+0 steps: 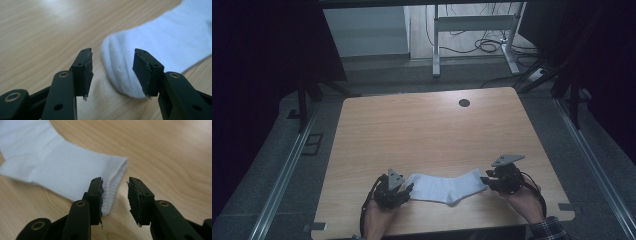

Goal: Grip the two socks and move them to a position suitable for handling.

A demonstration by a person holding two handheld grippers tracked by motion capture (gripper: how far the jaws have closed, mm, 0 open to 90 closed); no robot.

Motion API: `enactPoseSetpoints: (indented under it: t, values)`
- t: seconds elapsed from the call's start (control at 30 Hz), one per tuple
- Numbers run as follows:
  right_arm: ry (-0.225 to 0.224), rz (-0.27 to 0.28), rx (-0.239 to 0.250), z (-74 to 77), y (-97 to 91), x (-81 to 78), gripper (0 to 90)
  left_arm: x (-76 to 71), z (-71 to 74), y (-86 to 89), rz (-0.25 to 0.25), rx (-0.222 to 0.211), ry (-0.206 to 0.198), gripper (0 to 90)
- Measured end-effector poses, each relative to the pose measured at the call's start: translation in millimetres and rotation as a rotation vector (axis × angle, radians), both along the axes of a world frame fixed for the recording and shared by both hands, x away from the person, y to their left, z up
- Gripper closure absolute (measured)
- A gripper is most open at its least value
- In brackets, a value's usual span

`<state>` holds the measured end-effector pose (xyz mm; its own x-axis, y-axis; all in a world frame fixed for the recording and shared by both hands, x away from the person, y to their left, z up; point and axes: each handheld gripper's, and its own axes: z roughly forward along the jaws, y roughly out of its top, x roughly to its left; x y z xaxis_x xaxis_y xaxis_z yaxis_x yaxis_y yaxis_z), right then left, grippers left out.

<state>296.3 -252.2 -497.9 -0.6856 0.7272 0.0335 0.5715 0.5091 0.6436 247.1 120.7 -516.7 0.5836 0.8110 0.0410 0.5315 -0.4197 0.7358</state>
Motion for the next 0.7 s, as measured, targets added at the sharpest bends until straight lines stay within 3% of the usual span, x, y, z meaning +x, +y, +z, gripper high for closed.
enactPoseSetpoints:
  t: [0.1, 0.3, 0.4, 0.5, 0.53, 0.57, 0.7]
  values:
    - [-0.006, 0.001, 0.005, -1.0, 3.1, 1.4, 59.5, 4.7, -1.2, 0.1, 0.005, -0.014, 0.012, 49.0]
    - [0.020, -0.004, -0.040, -15.8, 13.9, 6.8, 57.2, 16.8, -12.9, -0.2, 0.002, -0.009, 0.052, 52.5]
    - [0.044, -0.018, -0.005, -21.7, 11.3, 8.7, 57.2, 20.2, -15.3, 0.0, -0.006, -0.006, 0.063, 55.7]
    - [0.073, -0.022, 0.032, -24.2, 8.9, 9.4, 63.8, 24.1, -19.5, -0.2, -0.021, -0.010, 0.074, 61.4]
    - [0.073, -0.022, 0.032, -24.2, 8.9, 9.4, 63.8, 25.5, -20.0, 0.6, -0.025, -0.032, 0.086, 61.4]
    - [0.095, -0.017, 0.059, -25.0, 7.0, 10.3, 69.9, 26.9, -20.3, 1.0, -0.043, -0.054, 0.104, 70.8]
    - [0.132, -0.006, 0.076, -23.5, 5.9, 12.8, 78.3, 28.5, -19.8, -0.2, -0.048, -0.074, 0.124, 80.7]
